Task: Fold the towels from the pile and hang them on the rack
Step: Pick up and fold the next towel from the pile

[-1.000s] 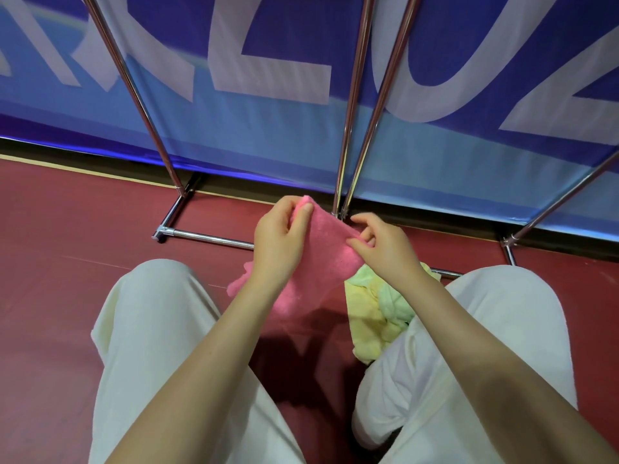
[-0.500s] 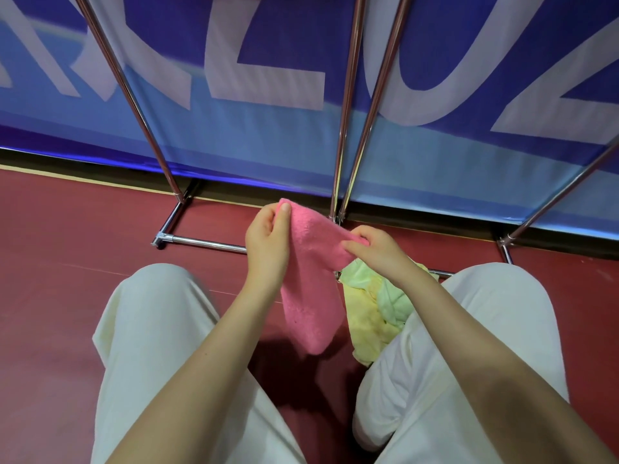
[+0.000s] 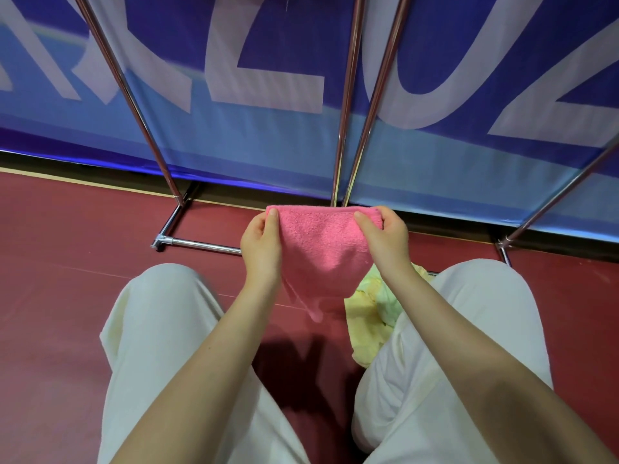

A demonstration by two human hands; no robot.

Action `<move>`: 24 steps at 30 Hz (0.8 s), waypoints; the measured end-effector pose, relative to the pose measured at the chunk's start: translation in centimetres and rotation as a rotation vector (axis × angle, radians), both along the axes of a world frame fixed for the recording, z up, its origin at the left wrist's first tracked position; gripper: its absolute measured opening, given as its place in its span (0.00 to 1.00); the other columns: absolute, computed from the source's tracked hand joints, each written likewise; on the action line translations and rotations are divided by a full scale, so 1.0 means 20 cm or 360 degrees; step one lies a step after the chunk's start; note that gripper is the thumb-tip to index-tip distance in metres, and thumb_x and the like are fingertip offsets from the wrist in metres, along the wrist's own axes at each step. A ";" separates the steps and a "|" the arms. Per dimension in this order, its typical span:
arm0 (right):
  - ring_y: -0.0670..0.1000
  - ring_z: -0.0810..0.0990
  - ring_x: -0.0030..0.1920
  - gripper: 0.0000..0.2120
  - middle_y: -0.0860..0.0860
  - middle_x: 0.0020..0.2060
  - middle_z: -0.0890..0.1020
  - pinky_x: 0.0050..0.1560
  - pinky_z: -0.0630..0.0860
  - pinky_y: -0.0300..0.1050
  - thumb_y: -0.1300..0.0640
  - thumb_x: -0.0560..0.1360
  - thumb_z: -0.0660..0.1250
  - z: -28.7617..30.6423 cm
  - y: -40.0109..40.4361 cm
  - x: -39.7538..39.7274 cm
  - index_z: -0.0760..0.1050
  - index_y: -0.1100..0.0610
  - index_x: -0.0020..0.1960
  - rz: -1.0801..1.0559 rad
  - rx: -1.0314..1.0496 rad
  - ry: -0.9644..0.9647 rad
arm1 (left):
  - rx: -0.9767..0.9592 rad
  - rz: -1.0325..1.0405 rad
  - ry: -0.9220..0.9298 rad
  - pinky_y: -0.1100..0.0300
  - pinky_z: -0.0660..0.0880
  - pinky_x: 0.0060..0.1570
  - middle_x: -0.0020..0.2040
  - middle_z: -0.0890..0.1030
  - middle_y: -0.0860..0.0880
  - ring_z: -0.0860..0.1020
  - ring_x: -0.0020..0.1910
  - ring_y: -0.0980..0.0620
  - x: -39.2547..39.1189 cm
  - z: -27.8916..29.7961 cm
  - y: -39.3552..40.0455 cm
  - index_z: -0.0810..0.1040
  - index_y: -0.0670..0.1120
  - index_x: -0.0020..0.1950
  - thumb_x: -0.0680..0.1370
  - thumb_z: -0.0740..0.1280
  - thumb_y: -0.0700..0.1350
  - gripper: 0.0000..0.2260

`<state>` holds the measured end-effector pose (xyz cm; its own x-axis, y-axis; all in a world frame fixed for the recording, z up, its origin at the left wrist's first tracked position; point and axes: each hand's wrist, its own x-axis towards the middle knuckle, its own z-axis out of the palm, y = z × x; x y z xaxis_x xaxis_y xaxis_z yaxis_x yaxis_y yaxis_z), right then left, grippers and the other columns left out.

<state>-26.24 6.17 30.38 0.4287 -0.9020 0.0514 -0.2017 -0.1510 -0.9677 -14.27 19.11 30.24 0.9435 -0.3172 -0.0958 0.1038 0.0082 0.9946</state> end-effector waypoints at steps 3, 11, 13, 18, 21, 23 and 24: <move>0.48 0.72 0.36 0.08 0.51 0.34 0.76 0.39 0.69 0.45 0.56 0.74 0.68 -0.01 0.03 0.03 0.74 0.60 0.41 -0.0100 -0.0021 0.0042 | -0.0009 0.0054 0.0117 0.62 0.64 0.33 0.27 0.68 0.57 0.66 0.31 0.58 -0.03 0.00 -0.03 0.71 0.49 0.31 0.81 0.61 0.45 0.18; 0.42 0.67 0.33 0.09 0.44 0.31 0.71 0.38 0.66 0.42 0.58 0.75 0.67 -0.02 0.14 0.17 0.70 0.56 0.38 -0.0075 0.0081 -0.0069 | -0.0032 0.0026 0.0187 0.56 0.72 0.48 0.39 0.78 0.53 0.74 0.41 0.55 -0.12 0.00 -0.13 0.81 0.46 0.48 0.81 0.60 0.47 0.11; 0.42 0.70 0.33 0.09 0.44 0.32 0.73 0.38 0.68 0.40 0.57 0.76 0.67 -0.01 0.17 0.19 0.71 0.52 0.38 0.0011 0.0078 -0.0097 | -0.0058 -0.0023 0.0196 0.57 0.74 0.48 0.40 0.80 0.52 0.76 0.41 0.55 -0.14 0.01 -0.15 0.80 0.48 0.45 0.81 0.60 0.46 0.11; 0.42 0.74 0.33 0.09 0.46 0.32 0.77 0.38 0.71 0.39 0.58 0.79 0.62 0.03 0.21 0.23 0.76 0.55 0.42 0.0144 0.0148 -0.0188 | -0.0121 -0.0072 0.0226 0.60 0.75 0.45 0.43 0.81 0.50 0.77 0.42 0.55 -0.15 0.02 -0.18 0.80 0.46 0.49 0.82 0.60 0.46 0.11; 0.42 0.78 0.36 0.11 0.46 0.35 0.80 0.40 0.75 0.38 0.64 0.78 0.60 0.04 0.22 0.24 0.80 0.56 0.46 0.0306 0.0136 -0.0196 | -0.0237 -0.0058 0.0397 0.59 0.77 0.45 0.44 0.83 0.45 0.79 0.42 0.53 -0.10 0.05 -0.17 0.82 0.41 0.50 0.82 0.60 0.46 0.12; 0.45 0.77 0.45 0.10 0.47 0.42 0.80 0.47 0.74 0.39 0.64 0.76 0.64 0.02 0.21 0.24 0.82 0.54 0.50 0.0337 -0.0307 -0.0003 | -0.0243 -0.0063 0.0530 0.59 0.79 0.43 0.45 0.84 0.43 0.81 0.41 0.52 -0.07 0.07 -0.17 0.83 0.39 0.52 0.80 0.64 0.44 0.11; 0.46 0.75 0.48 0.09 0.47 0.43 0.78 0.50 0.72 0.38 0.62 0.75 0.66 0.01 0.20 0.23 0.83 0.52 0.50 0.0311 -0.0553 0.0081 | -0.0242 -0.0075 0.0583 0.59 0.79 0.43 0.45 0.85 0.43 0.82 0.41 0.51 -0.06 0.08 -0.17 0.84 0.40 0.51 0.78 0.67 0.44 0.09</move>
